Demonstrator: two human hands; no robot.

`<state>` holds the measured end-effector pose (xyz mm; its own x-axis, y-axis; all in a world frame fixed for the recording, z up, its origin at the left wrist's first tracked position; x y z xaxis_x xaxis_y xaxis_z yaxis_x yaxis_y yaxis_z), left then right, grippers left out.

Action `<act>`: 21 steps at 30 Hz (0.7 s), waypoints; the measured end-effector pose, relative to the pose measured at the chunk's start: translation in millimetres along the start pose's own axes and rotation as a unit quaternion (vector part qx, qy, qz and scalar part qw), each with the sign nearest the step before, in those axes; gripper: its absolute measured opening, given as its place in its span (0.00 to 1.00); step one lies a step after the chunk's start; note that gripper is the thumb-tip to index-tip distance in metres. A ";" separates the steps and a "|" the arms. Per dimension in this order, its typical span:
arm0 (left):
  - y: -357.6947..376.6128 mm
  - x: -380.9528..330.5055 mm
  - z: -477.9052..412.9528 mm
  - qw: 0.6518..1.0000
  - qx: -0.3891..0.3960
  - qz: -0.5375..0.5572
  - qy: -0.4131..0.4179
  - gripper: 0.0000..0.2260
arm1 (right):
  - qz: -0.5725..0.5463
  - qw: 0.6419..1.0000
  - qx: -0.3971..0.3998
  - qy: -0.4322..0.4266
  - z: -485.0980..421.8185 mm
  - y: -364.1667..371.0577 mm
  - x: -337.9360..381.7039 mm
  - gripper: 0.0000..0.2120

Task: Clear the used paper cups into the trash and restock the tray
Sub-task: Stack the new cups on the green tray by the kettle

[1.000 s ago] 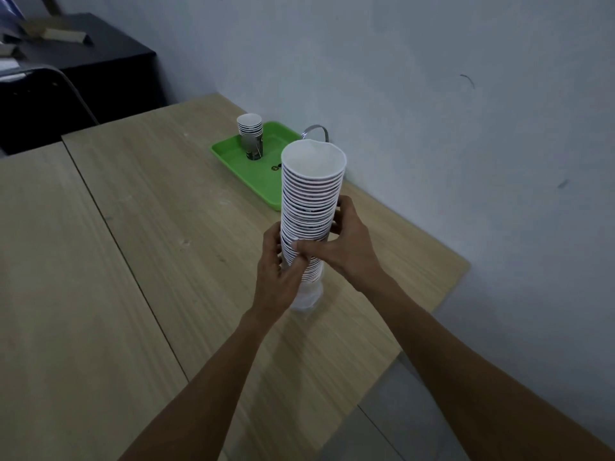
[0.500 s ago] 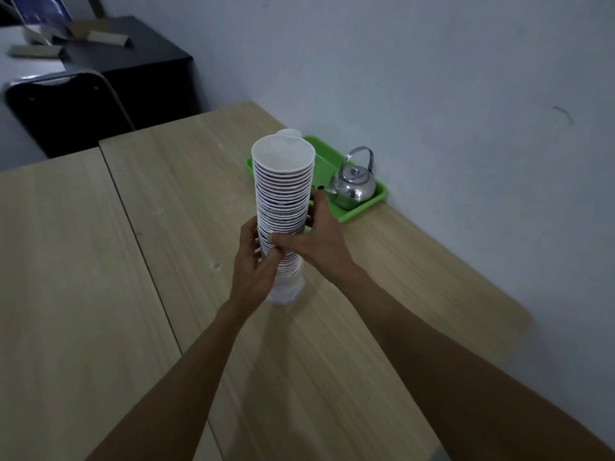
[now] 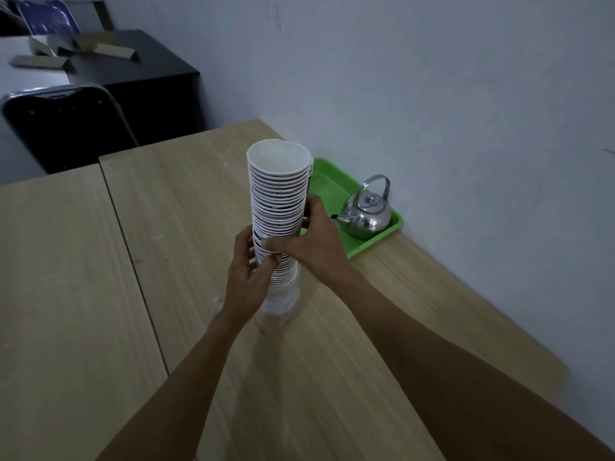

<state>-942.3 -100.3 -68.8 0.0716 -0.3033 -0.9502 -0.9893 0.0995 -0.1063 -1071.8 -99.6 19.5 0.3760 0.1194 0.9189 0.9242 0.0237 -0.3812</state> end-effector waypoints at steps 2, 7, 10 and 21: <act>-0.1 -1.1 -0.2 1.000 -0.002 0.007 -0.004 0.28 | -0.023 1.000 -0.016 -0.002 -3.0 -3.3 6.0 0.37; 0.7 -4.0 5.0 1.000 0.004 0.012 -0.026 0.28 | -0.035 0.999 -0.010 -0.001 -5.7 -9.9 14.7 0.38; 2.0 -5.0 6.0 0.999 0.001 0.000 -0.040 0.30 | -0.028 1.000 -0.006 -0.003 -5.3 -12.6 17.6 0.38; 4.5 9.5 -17.2 0.996 -0.058 -0.025 -0.060 0.35 | -0.030 0.997 -0.035 -0.059 -41.6 -49.7 47.7 0.36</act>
<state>-948.2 -119.0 -73.3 0.1281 -0.1884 -0.9737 -0.9918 -0.0253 -0.1256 -1097.0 -136.4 86.5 0.3122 0.2365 0.9201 0.9490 -0.0337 -0.3134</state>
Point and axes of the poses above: each hand's wrist, its own z-axis away from the middle knuckle, its own y-axis out of the palm, x = y × z, the point moved 1 cm from there along -z, towards the middle knuckle, and after that the axes turned 8 degrees about x, right-handed, at the moved point
